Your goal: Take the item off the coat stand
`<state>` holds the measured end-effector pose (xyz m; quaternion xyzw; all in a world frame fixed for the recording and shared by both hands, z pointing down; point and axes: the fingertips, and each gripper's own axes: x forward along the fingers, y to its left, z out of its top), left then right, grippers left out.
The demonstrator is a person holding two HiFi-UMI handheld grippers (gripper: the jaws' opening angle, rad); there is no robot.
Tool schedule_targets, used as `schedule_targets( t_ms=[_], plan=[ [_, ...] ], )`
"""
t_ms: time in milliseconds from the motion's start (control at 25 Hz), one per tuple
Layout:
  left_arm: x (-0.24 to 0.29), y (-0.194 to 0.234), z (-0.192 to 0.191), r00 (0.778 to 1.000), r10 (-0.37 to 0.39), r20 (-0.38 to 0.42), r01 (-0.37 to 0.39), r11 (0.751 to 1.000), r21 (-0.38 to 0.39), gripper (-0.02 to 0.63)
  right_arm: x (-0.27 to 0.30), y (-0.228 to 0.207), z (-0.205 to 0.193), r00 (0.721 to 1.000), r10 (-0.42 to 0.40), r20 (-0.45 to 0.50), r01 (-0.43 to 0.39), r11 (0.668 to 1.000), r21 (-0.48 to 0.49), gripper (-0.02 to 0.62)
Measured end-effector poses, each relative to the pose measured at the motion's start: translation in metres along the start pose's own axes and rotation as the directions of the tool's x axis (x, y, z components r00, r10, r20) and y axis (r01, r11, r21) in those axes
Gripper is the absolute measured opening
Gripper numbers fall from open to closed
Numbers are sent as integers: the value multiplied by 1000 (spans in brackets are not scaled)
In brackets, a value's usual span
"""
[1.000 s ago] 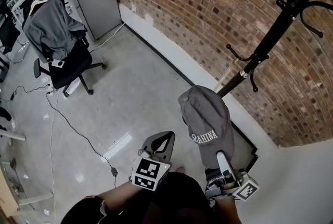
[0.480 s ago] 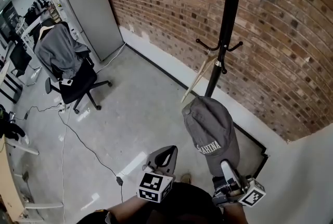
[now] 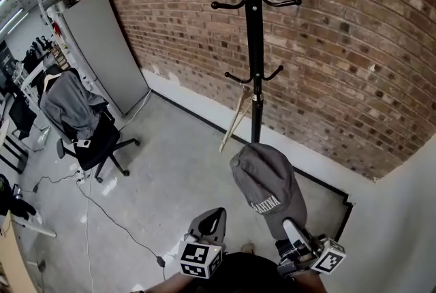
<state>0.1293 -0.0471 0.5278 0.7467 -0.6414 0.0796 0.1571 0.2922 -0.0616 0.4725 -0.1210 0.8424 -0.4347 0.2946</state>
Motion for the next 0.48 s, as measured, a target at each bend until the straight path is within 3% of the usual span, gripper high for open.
schedule_targets(
  t_ms=[480],
  plan=[
    [-4,11,5,1000,31,6,-31,999,32,32,13,2,4,999,51,8,-51,998,20,31]
  ],
)
